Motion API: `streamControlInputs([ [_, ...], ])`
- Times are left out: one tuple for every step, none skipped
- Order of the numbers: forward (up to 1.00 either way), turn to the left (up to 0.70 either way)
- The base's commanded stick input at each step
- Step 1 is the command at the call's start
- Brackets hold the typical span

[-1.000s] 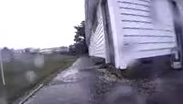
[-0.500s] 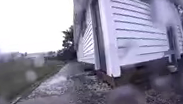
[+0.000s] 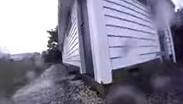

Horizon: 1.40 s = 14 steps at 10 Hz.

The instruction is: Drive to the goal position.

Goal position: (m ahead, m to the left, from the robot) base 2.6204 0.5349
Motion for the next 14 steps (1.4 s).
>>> streamControlInputs([
  [0.00,-0.45],
  [0.00,-0.45],
  [0.00,-0.45],
  [0.00,-0.45],
  [0.00,-0.45],
  [0.00,-0.45],
  [0.00,-0.45],
  [0.00,-0.45],
  [0.00,-0.45],
  [0.00,-0.45],
  [0.00,-0.29],
  [0.35,0.00],
  [0.41,0.00],
  [0.44,0.00],
])
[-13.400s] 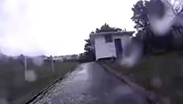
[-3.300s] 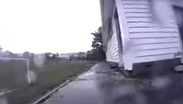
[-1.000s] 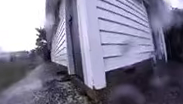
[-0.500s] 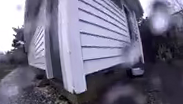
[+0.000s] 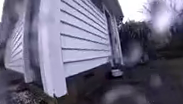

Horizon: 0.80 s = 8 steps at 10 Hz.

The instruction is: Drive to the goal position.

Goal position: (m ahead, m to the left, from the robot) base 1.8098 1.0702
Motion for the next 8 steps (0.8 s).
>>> streamControlInputs([
  [0.44,0.00],
  [0.44,0.00],
  [0.44,0.00],
  [0.44,0.00],
  [0.44,0.00],
  [0.44,0.00],
  [0.44,0.00],
  [0.44,0.00],
])
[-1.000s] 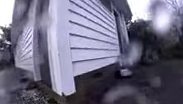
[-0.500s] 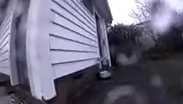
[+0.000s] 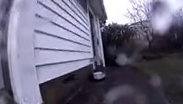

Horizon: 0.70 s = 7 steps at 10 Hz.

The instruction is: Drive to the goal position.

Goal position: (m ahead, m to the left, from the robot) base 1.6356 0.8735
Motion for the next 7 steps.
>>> streamControlInputs([
  [0.43,0.00],
  [0.44,0.00],
  [0.45,0.00],
  [0.44,0.00],
  [0.44,0.10],
  [0.45,0.22],
  [0.44,0.25],
])
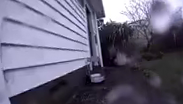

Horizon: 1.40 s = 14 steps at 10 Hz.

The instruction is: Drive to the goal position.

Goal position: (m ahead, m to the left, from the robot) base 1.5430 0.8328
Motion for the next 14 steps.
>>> streamControlInputs([
  [0.44,0.26],
  [0.44,0.26],
  [0.44,0.26],
  [0.44,0.26],
  [0.44,0.26],
  [0.44,0.26],
  [0.44,0.26],
  [0.44,0.26],
  [0.44,0.26],
  [0.44,0.26],
  [0.44,0.26],
  [0.20,0.12],
  [0.00,0.00],
  [0.00,0.00],
])
